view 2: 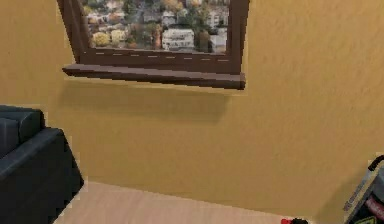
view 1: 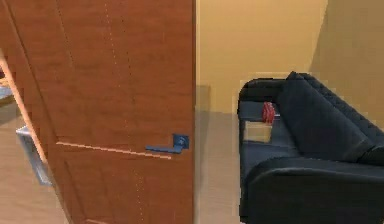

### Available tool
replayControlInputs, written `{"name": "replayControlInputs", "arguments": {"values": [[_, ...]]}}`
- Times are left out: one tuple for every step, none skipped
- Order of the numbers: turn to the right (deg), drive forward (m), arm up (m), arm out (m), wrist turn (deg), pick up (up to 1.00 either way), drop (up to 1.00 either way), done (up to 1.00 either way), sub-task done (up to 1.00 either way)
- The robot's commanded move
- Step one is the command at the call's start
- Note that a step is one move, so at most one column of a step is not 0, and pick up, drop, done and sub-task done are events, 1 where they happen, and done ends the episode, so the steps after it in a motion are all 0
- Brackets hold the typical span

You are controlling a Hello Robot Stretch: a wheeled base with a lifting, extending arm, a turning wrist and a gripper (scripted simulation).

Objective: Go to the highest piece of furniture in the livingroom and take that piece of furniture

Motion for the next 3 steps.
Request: {"name": "replayControlInputs", "arguments": {"values": [[0.0, 0.2, 0.0, 0.0, 0.0, 0.0, 0.0, 0.0, 0.0], [-45.0, 0.0, 0.0, 0.0, 0.0, 0.0, 0.0, 0.0, 0.0], [-45.0, 0.0, 0.0, 0.0, 0.0, 0.0, 0.0, 0.0, 0.0]]}}
